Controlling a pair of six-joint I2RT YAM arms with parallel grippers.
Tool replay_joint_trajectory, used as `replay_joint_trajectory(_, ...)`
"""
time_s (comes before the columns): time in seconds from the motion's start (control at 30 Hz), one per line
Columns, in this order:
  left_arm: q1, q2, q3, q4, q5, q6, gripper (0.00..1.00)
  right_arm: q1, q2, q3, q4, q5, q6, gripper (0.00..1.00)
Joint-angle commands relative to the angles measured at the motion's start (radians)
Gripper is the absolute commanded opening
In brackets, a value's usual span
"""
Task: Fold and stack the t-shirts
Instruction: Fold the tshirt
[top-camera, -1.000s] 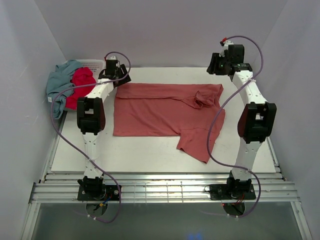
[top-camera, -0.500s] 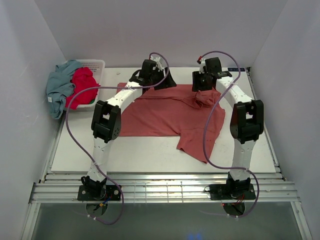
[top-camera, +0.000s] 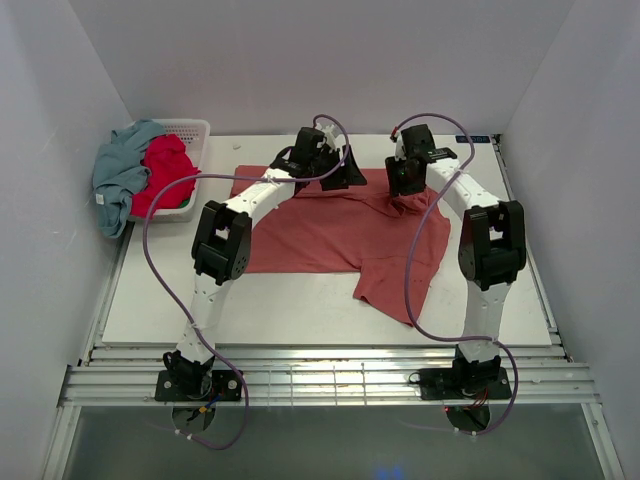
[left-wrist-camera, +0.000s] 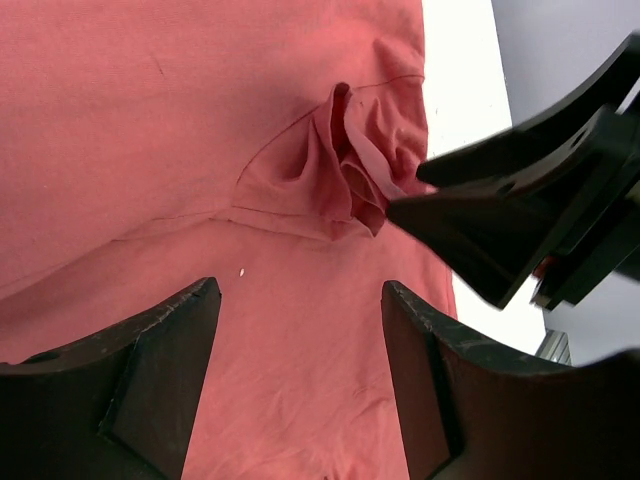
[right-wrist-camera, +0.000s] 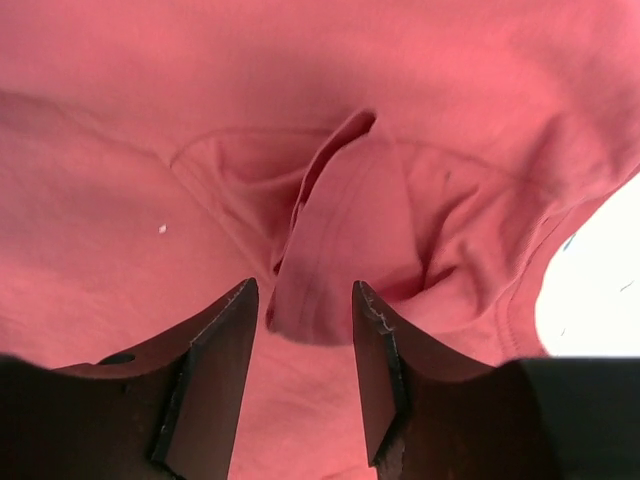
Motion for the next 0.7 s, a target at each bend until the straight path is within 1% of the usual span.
replay_joint_trajectory(0.0,-0.001,-0.022,0.029,0.018,0.022,-0.013,0.76,0.021,-0.076,-0.029,-0.040,0.030,-0.011,0.47)
replay_joint_trajectory(0.07,-0.004,-0.015,0.031,0.018,0.025,-0.018,0.76,0.029,-0.087,-0.050,-0.041,0.038,-0.011,0.44)
replay_joint_trajectory(0.17,-0.009,-0.001,0.042,0.020,0.031,-0.024,0.76,0.035,-0.104,-0.067,-0.041,0.072,-0.011,0.30)
replay_joint_trajectory(0.2,-0.010,0.004,0.045,0.020,0.033,-0.025,0.76,0.035,-0.107,-0.070,-0.045,0.090,-0.011,0.20)
replay_joint_trajectory(0.3,-0.025,0.030,0.075,0.018,0.037,-0.030,0.76,0.036,-0.119,-0.074,-0.058,0.134,-0.011,0.08)
replay_joint_trajectory(0.4,-0.053,0.077,0.143,0.018,0.047,-0.030,0.75,0.038,-0.140,-0.077,-0.074,0.185,-0.004,0.08)
replay_joint_trajectory(0.57,-0.124,0.178,0.299,0.031,0.083,-0.042,0.73,0.040,-0.171,-0.086,-0.106,0.265,0.007,0.08)
replay_joint_trajectory(0.6,-0.131,0.210,0.313,0.040,0.094,-0.059,0.71,0.040,-0.173,-0.090,-0.110,0.301,0.015,0.08)
replay_joint_trajectory(0.67,-0.147,0.228,0.324,0.073,0.116,-0.071,0.68,0.038,-0.173,-0.098,-0.115,0.326,0.016,0.08)
